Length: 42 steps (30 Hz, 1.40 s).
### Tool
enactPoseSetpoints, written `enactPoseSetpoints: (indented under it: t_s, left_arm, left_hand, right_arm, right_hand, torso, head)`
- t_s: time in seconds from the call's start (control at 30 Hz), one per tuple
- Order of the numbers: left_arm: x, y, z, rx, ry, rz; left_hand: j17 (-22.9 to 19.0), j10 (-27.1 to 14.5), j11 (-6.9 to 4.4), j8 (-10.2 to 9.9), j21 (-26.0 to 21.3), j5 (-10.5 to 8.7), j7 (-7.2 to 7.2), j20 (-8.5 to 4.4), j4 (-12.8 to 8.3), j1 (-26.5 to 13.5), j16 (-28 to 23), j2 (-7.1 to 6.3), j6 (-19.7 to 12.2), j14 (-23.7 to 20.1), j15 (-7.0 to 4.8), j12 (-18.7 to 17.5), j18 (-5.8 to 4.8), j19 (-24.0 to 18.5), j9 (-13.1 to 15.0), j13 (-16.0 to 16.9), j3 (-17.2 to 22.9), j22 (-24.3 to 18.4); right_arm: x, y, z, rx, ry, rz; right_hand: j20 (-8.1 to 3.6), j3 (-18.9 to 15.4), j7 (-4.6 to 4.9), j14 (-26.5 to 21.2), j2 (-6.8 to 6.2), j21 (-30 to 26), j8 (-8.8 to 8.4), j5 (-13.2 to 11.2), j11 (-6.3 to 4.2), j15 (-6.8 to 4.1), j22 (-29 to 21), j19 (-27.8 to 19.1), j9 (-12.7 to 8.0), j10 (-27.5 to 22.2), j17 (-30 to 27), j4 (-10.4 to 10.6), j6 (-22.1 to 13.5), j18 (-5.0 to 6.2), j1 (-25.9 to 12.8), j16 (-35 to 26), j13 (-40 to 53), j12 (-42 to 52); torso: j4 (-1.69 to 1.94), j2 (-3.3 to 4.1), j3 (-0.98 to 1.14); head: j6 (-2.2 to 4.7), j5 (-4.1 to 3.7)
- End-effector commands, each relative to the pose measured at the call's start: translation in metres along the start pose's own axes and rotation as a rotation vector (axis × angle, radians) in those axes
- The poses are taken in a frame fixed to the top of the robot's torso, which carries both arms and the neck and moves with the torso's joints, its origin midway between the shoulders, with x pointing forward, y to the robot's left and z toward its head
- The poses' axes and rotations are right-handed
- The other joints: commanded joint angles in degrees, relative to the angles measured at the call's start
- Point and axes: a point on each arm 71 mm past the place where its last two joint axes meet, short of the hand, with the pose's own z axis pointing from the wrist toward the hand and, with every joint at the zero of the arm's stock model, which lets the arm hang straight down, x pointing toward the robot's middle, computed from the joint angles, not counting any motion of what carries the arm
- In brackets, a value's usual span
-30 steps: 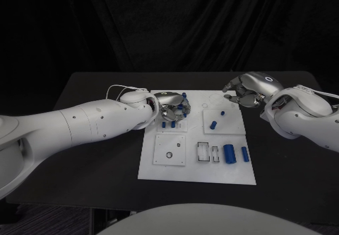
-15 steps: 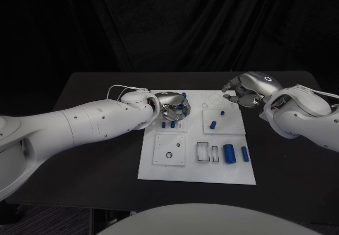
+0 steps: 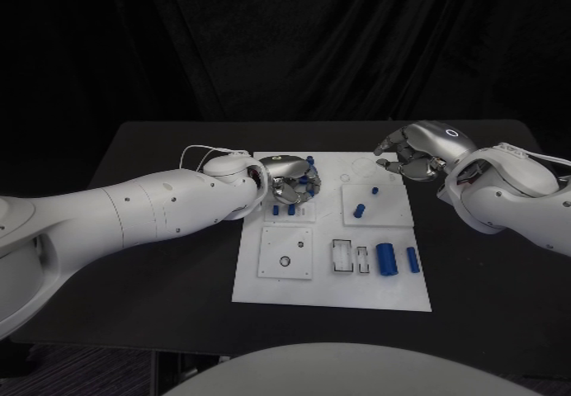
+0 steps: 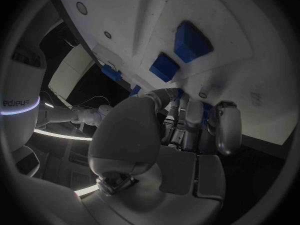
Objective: Assemble the parts on the task board
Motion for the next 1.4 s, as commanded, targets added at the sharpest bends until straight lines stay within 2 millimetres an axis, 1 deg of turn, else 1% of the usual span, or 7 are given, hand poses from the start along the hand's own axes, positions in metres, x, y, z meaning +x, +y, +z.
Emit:
enactPoseSetpoints:
  t_s: [0.03, 0.33, 0.5, 0.7, 0.87, 1.17, 1.4]
  left_arm:
    - [0.0, -0.002, -0.002, 0.029, -0.037, 0.005]
    - [-0.01, -0.006, -0.018, 0.079, -0.16, 0.024]
    - [-0.025, -0.006, -0.033, 0.084, -0.206, 0.037]
    - [-0.036, -0.002, -0.05, 0.074, -0.216, 0.041]
    - [-0.037, 0.003, -0.059, 0.056, -0.199, 0.035]
    - [-0.033, 0.015, -0.065, 0.019, -0.154, 0.025]
    - [-0.025, 0.02, -0.062, 0.002, -0.124, 0.014]
  left_hand:
    - [0.2, 0.6, 0.06, 0.4, 0.4, 0.33, 0.02, -0.06, -0.2, 0.0, 0.3, 0.54, 0.8, 0.7, -0.07, 0.4, -0.73, 0.5, 0.1, 0.0, -0.1, 10.9]
    - [0.6, 2.2, -0.29, 1.0, 0.9, 0.29, 0.03, -0.36, -0.4, -0.1, 0.7, 0.25, 2.3, 1.9, -0.33, 0.3, -0.91, 1.3, 0.4, -0.4, -0.7, 11.1]
    - [0.1, 2.5, -0.28, 1.0, 0.7, 0.08, -0.02, -0.4, 0.0, -0.6, 0.5, 0.07, 2.7, 1.7, -0.33, -0.2, -0.84, 1.1, 0.4, -1.0, -0.9, 11.0]
    - [-0.7, 2.5, -0.25, 0.8, 0.2, 0.04, -0.1, -0.41, 0.5, -0.9, 0.2, 0.07, 2.6, 1.2, -0.31, -0.7, -0.69, 0.6, 0.3, -1.4, -0.9, 10.8]
    - [-1.1, 2.5, -0.26, 0.8, 0.0, 0.03, -0.11, -0.41, 0.5, -0.9, 0.0, 0.07, 2.6, 0.9, -0.31, -0.8, -0.63, 0.4, 0.3, -1.5, -0.9, 10.7]
    - [-1.2, 2.6, -0.28, 0.7, -0.1, 0.06, -0.15, -0.41, 0.5, -0.8, 0.0, 0.05, 2.6, 0.8, -0.32, -1.0, -0.62, 0.3, 0.3, -1.7, -0.9, 10.7]
    - [-1.3, 2.7, -0.25, 0.7, -0.1, 0.22, -0.11, -0.43, 0.4, -0.7, -0.1, -0.03, 2.6, 0.7, -0.33, -1.2, -0.63, 0.3, 0.3, -1.9, -0.8, 10.7]
  right_arm:
    - [0.0, 0.0, -0.001, 0.005, -0.003, -0.004]
    - [0.0, -0.002, -0.002, 0.009, -0.003, -0.004]
    - [0.0, -0.003, -0.002, 0.012, -0.002, -0.005]
    - [0.0, -0.003, -0.002, 0.014, 0.001, -0.006]
    - [0.0, -0.004, -0.002, 0.015, 0.004, -0.007]
    - [0.001, -0.004, -0.003, 0.016, 0.009, -0.007]
    - [0.001, -0.005, -0.003, 0.017, 0.013, -0.008]
  right_hand:
    - [0.35, 0.2, 0.12, 6.1, -0.06, -0.3, -0.1, 0.3, 0.32, 0.17, 11.5, 0.2, -0.1, 6.0, 15.1, 0.0, 0.0, 0.47, 0.0, 0.2, 15.1, 0.1]
    - [0.35, 0.2, 0.12, 6.1, -0.1, -0.4, -0.1, 0.3, 0.32, 0.17, 11.5, 0.1, -0.1, 6.0, 15.1, 0.0, 0.0, 0.48, 0.0, 0.2, 15.1, 0.1]
    - [0.35, 0.2, 0.14, 6.1, -0.12, -0.5, -0.09, 0.2, 0.33, 0.17, 11.4, 0.1, -0.1, 6.0, 15.1, 0.0, 0.0, 0.5, 0.0, 0.2, 15.1, 0.1]
    - [0.35, 0.2, 0.14, 6.1, -0.12, -0.5, -0.09, 0.2, 0.33, 0.17, 11.4, 0.1, -0.1, 6.0, 15.1, 0.0, 0.0, 0.5, 0.0, 0.2, 15.1, 0.1]
    - [0.35, 0.3, 0.15, 6.1, -0.12, -0.6, -0.09, 0.2, 0.34, 0.17, 11.4, 0.0, -0.1, 6.0, 15.1, 0.0, 0.0, 0.53, 0.0, 0.2, 15.1, 0.1]
    - [0.35, 0.3, 0.15, 6.1, -0.11, -0.6, -0.08, 0.2, 0.34, 0.18, 11.4, 0.1, -0.1, 6.0, 15.1, 0.0, 0.0, 0.52, -0.1, 0.2, 15.1, 0.1]
    - [0.35, 0.3, 0.15, 6.1, -0.11, -0.6, -0.08, 0.2, 0.34, 0.18, 11.4, 0.1, -0.1, 6.0, 15.1, 0.0, 0.0, 0.52, -0.1, 0.2, 15.1, 0.1]
  torso:
    - [0.06, -0.04, 0.01]
    - [0.1, -0.07, -0.02]
    - [0.1, -0.09, -0.03]
    - [0.19, -0.18, 0.1]
    - [0.3, -0.12, 0.15]
    - [0.32, 0.0, 0.0]
    - [0.15, 0.08, -0.18]
  head:
    - [-0.01, 0.04]
    - [-0.01, -0.19]
    - [-0.01, -0.28]
    - [-0.01, -0.47]
    - [-0.01, -0.54]
    - [-0.01, -0.43]
    - [-0.01, -0.6]
